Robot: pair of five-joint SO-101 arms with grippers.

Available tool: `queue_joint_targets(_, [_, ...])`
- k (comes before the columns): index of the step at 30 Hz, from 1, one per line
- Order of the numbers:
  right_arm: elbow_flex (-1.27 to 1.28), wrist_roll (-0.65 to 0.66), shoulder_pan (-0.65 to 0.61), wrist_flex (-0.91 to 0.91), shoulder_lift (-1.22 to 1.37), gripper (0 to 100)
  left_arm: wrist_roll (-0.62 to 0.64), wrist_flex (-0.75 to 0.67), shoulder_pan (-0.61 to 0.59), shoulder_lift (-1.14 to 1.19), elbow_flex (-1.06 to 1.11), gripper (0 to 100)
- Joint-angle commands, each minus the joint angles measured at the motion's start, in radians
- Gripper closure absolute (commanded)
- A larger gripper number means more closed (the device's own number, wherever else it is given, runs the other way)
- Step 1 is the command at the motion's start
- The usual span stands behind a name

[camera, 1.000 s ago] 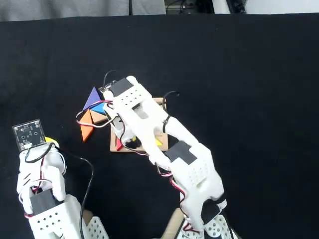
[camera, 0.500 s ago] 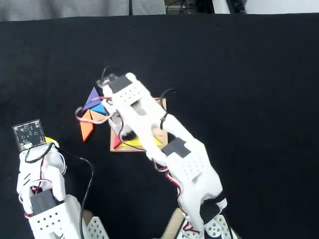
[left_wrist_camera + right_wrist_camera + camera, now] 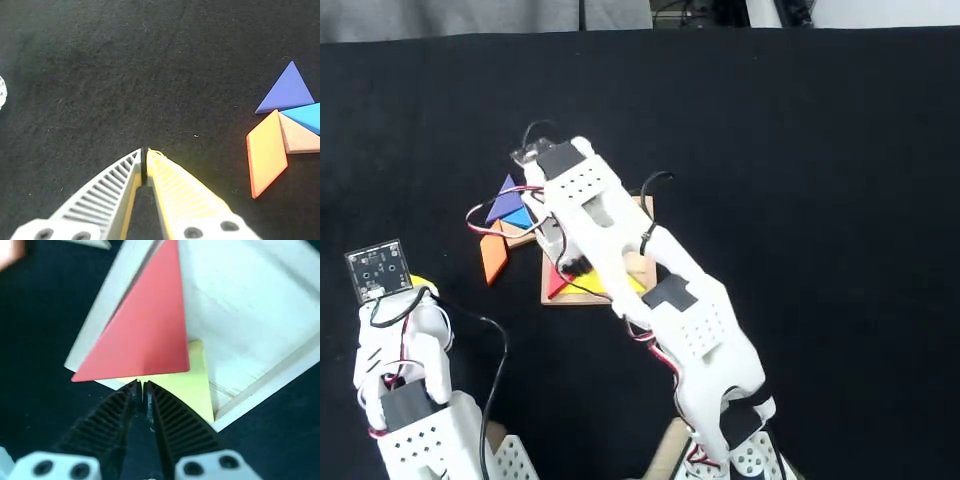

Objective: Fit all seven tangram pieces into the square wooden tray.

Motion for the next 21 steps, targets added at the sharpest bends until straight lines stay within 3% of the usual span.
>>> queue_joint_targets(1, [0.012, 0.005, 0.023, -0.011, -0.012, 98.7, -0.002, 0.003, 0.016, 0.000, 0.019, 97])
queue_joint_targets(21, [-0.251, 0.002, 0.041, 0.041, 0.133, 98.8, -0.002, 0.003, 0.016, 0.000, 0.019, 97])
